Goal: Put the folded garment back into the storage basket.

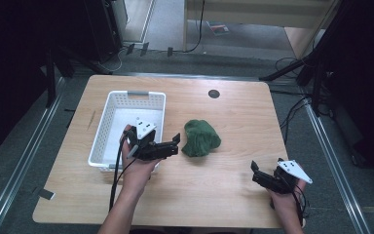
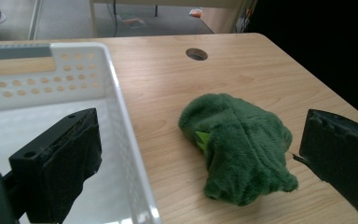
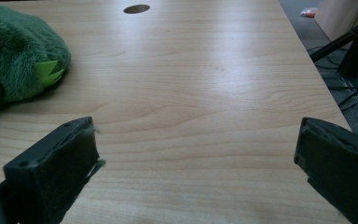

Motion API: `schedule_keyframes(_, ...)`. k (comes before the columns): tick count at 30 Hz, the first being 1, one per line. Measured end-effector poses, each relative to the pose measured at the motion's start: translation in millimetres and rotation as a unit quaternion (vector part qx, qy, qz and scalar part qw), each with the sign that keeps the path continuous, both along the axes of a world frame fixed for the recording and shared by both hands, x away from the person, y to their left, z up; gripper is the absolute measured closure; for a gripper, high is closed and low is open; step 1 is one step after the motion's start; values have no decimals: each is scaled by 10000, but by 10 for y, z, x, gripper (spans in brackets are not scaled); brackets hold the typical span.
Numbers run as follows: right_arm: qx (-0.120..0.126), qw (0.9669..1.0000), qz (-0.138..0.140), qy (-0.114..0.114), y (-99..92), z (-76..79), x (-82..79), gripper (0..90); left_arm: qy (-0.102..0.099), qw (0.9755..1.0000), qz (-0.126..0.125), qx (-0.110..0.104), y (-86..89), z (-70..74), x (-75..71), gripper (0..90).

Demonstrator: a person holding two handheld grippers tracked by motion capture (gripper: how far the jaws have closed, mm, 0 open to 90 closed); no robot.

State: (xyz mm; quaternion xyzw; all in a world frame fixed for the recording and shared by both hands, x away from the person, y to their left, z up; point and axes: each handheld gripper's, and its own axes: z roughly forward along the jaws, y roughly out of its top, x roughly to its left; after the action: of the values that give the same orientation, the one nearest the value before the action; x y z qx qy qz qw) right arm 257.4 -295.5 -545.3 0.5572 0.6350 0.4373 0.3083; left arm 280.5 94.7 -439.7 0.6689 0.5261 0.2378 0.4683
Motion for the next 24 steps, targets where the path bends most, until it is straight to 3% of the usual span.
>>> schedule_keyframes(13, -12, 10000, 17, 11, -4, -1, 4, 0, 212, 9988, -420, 100, -381, -67, 120, 0)
schedule_keyframes(24, -2, 10000, 22, 22, -6, 0, 6, 0, 427, 9963, -659, 343, -690, -196, 211, 0)
